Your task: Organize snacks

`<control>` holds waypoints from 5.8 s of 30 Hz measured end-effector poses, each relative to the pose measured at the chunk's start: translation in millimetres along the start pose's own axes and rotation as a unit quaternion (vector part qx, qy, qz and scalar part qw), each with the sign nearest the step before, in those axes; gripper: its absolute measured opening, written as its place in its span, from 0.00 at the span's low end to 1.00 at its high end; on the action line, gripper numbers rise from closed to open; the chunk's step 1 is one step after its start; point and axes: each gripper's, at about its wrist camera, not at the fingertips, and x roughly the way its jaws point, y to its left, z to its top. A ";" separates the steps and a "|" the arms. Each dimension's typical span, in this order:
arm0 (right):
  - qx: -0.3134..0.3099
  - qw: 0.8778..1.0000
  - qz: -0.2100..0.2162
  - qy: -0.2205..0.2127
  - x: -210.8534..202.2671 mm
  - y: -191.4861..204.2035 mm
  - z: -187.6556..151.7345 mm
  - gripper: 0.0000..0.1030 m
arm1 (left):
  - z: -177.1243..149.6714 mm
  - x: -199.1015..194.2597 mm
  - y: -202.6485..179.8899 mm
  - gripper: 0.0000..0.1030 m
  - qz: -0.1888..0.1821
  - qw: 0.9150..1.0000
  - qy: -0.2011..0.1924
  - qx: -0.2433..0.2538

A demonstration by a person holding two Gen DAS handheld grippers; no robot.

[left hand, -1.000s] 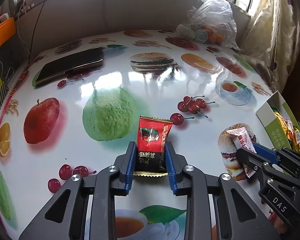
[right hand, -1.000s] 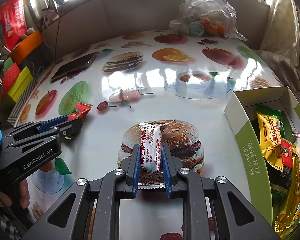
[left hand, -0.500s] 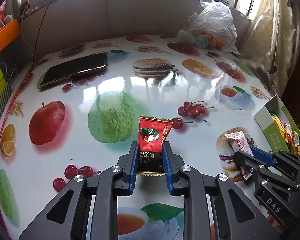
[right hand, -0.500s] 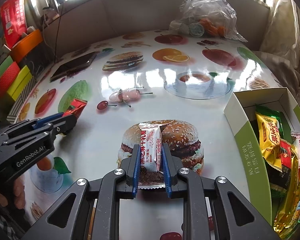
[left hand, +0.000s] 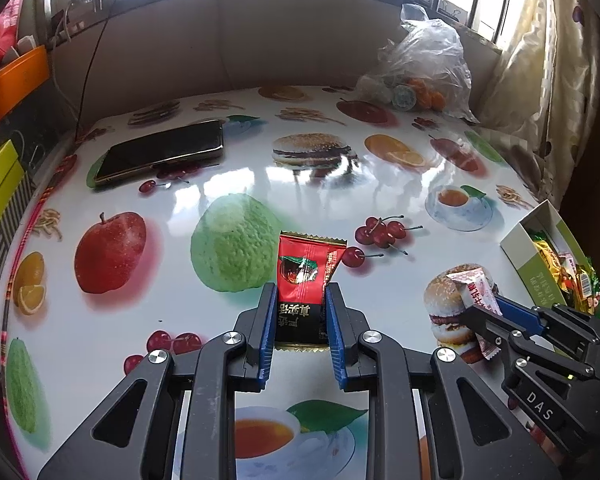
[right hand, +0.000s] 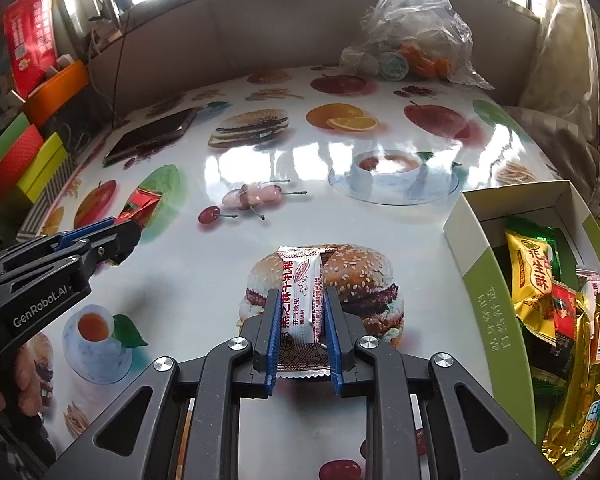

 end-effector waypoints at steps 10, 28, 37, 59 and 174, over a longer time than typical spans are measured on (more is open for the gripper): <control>-0.002 1.000 -0.001 -0.011 -12.7 1.9 -2.2 0.19 | 1.6 -16.5 -1.5 0.24 0.002 1.000 -0.015 0.000; -0.001 0.999 -0.005 -0.043 -60.2 -8.6 -10.6 0.19 | 2.8 -51.6 -27.4 0.24 -0.013 0.999 -0.041 0.018; 0.011 0.998 -0.020 -0.056 -87.3 -27.3 -21.3 0.19 | 1.0 -67.9 -58.1 0.24 -0.033 0.998 -0.050 0.035; 0.055 0.993 -0.066 -0.077 -138.7 -94.4 -55.7 0.19 | 0.8 -70.7 -145.8 0.24 -0.101 0.991 -0.048 0.080; 0.039 0.991 -0.094 -0.090 -160.3 -117.5 -142.2 0.50 | -90.9 -81.0 -191.8 0.45 -0.040 0.996 -0.039 0.070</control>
